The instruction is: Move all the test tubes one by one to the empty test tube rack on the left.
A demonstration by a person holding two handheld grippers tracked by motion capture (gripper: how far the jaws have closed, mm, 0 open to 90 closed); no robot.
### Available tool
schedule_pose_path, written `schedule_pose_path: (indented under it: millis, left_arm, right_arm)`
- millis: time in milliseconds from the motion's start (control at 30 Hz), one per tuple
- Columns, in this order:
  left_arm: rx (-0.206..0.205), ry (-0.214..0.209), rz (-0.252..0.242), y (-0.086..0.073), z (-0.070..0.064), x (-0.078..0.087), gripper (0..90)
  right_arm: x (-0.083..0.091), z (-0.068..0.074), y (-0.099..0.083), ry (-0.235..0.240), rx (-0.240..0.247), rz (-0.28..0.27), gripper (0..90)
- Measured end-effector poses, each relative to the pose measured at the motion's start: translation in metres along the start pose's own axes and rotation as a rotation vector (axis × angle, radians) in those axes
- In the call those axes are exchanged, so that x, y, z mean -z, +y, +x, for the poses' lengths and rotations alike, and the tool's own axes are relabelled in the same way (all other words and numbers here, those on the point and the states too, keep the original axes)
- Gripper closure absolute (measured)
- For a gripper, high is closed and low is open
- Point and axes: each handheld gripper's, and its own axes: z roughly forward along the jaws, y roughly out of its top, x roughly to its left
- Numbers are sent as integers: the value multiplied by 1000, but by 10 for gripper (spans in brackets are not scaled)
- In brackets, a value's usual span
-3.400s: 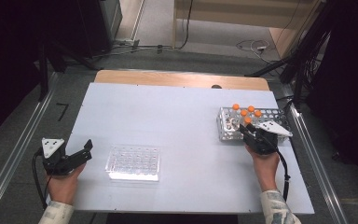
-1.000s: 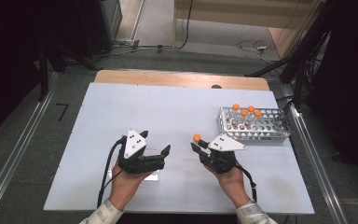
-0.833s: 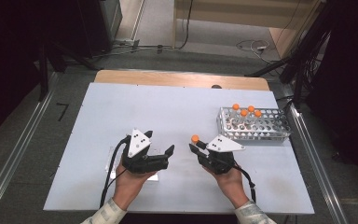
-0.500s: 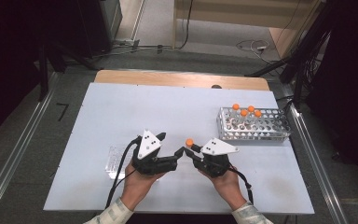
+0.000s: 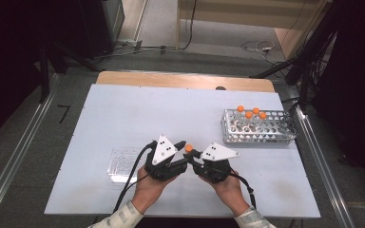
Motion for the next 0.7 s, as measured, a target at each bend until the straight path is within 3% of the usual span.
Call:
schedule_pose_path:
  millis: [133, 333, 467, 700]
  left_arm:
    - [-4, 11, 1, 0, 0, -1, 690]
    - [-11, 15, -3, 0, -1, 0, 701]
    - [-9, 16, -25, 2, 0, 5, 704]
    - [2, -4, -59, 13, 4, 20, 704]
  right_arm:
    - [1, 2, 1, 9, -5, -2, 717]
    - [1, 2, 1, 13, -8, -4, 712]
    - [1, 0, 1, 26, -4, -2, 491]
    - [4, -7, 0, 5, -20, 7, 352]
